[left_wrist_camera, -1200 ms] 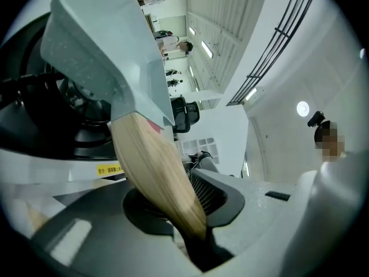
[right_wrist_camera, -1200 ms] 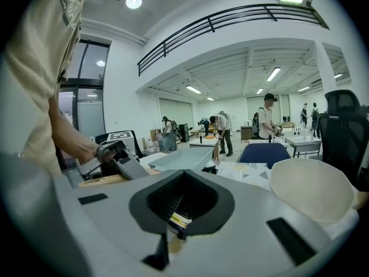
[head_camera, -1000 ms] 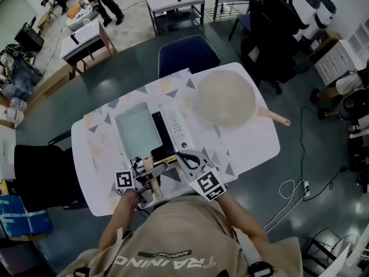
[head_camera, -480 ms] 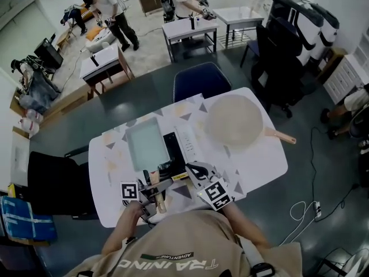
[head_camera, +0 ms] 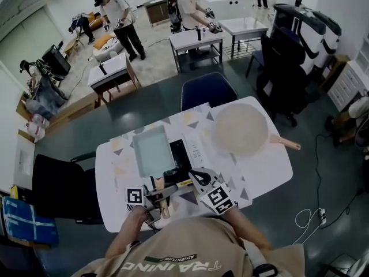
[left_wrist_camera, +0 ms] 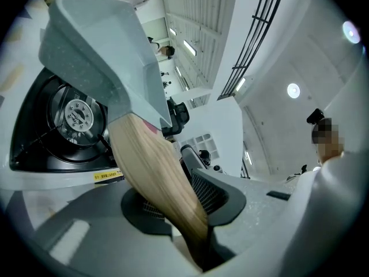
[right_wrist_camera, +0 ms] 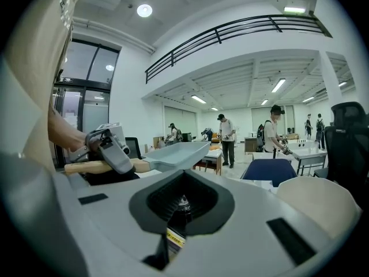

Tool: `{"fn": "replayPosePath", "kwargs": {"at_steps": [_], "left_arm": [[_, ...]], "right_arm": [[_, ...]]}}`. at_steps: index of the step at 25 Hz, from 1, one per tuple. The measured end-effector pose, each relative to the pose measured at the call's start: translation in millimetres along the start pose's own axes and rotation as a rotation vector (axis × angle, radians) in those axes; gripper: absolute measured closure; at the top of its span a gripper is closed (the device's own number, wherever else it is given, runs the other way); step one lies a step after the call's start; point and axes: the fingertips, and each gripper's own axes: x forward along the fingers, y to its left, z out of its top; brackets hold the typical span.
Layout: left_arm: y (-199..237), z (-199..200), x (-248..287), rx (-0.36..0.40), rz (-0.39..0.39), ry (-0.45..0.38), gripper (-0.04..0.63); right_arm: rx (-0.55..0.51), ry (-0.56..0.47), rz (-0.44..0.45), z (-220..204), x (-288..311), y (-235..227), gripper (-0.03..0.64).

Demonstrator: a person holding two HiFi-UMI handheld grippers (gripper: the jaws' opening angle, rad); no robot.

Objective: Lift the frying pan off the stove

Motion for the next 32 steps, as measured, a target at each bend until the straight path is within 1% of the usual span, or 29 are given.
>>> {"fn": "replayPosePath", "kwargs": {"at_steps": [5, 10, 14, 19, 24, 28, 32], "left_arm": [[1, -2, 0, -0.014, -0.001, -0.005, 0.497], [1, -3, 2, 0.004, -0.014, 0.012, 0.495], [-1, -3, 3, -0.003, -0.024, 0.009, 0.495], [-6, 1, 4, 0.0, -0.059, 0.003, 0.492], [0, 2, -2, -0.005, -0.039, -0.008, 0.491], [-2, 1, -1, -0.007, -0.054, -0.013, 0.491], [-2, 1, -2, -0.012, -0.048, -0.017, 0.489]], "right_arm": [[-0.004, -0.001, -0.014, 3, -4, -1, 0.62], [-0.017, 0.013, -0.011, 0, -3, 0, 0.62], [-0.015, 0.014, -0.009, 1, -4, 0, 0.62], [-0.015, 0.016, -0.006, 0, -2, 1, 0.62], [-0.007, 0.025, -0.001, -3, 0, 5, 0.62], [-0.005, 0.03, 0.003, -7, 1, 6, 0.62], [-0.011, 0.025, 0.011, -4, 3, 7, 0.62]]}}
